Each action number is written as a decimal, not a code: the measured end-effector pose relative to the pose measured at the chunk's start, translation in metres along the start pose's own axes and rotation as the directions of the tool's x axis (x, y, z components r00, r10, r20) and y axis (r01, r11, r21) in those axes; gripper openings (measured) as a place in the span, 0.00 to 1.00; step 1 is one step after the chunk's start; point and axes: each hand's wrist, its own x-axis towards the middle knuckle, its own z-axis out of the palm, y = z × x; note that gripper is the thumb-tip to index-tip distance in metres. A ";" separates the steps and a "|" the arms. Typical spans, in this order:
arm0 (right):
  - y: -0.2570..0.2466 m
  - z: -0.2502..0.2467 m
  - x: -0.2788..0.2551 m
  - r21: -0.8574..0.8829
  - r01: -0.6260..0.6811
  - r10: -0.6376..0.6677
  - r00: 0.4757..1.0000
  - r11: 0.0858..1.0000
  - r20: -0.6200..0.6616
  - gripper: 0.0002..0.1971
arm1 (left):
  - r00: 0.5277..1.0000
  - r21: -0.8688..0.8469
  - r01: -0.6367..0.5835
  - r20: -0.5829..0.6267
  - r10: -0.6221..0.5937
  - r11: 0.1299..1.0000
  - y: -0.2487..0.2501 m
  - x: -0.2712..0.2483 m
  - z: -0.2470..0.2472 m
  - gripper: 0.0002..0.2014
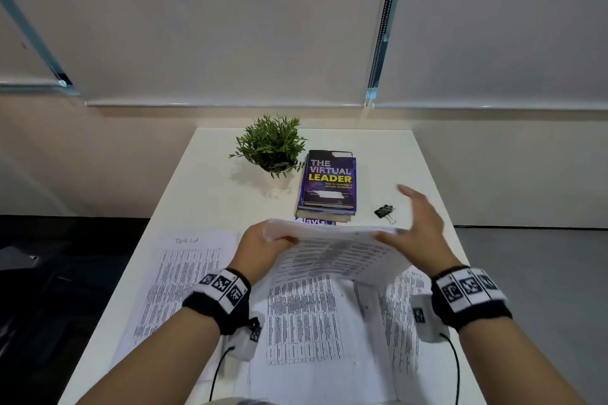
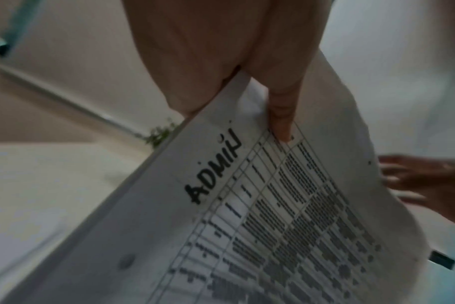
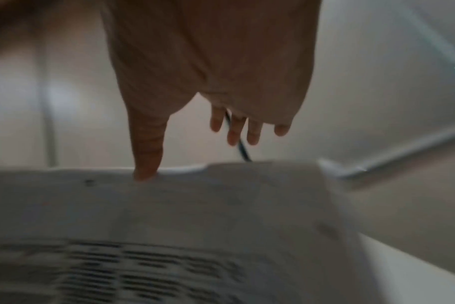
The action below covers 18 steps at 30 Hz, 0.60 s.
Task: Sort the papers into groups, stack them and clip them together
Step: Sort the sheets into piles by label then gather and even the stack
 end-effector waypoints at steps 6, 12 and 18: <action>-0.075 0.009 0.013 -0.319 0.314 -0.154 0.884 0.894 0.441 0.10 | 0.954 0.099 -0.254 0.192 0.232 0.962 0.058 0.012 0.013 0.11; -0.052 -0.021 0.021 0.108 -0.006 -0.031 0.939 0.994 0.342 0.06 | 0.978 0.167 -0.159 0.165 0.132 0.973 0.063 0.019 -0.030 0.04; -0.028 0.002 0.011 0.523 -0.247 0.140 0.962 0.816 0.236 0.20 | 0.999 -0.210 -0.046 0.018 0.051 0.977 0.046 0.015 -0.019 0.12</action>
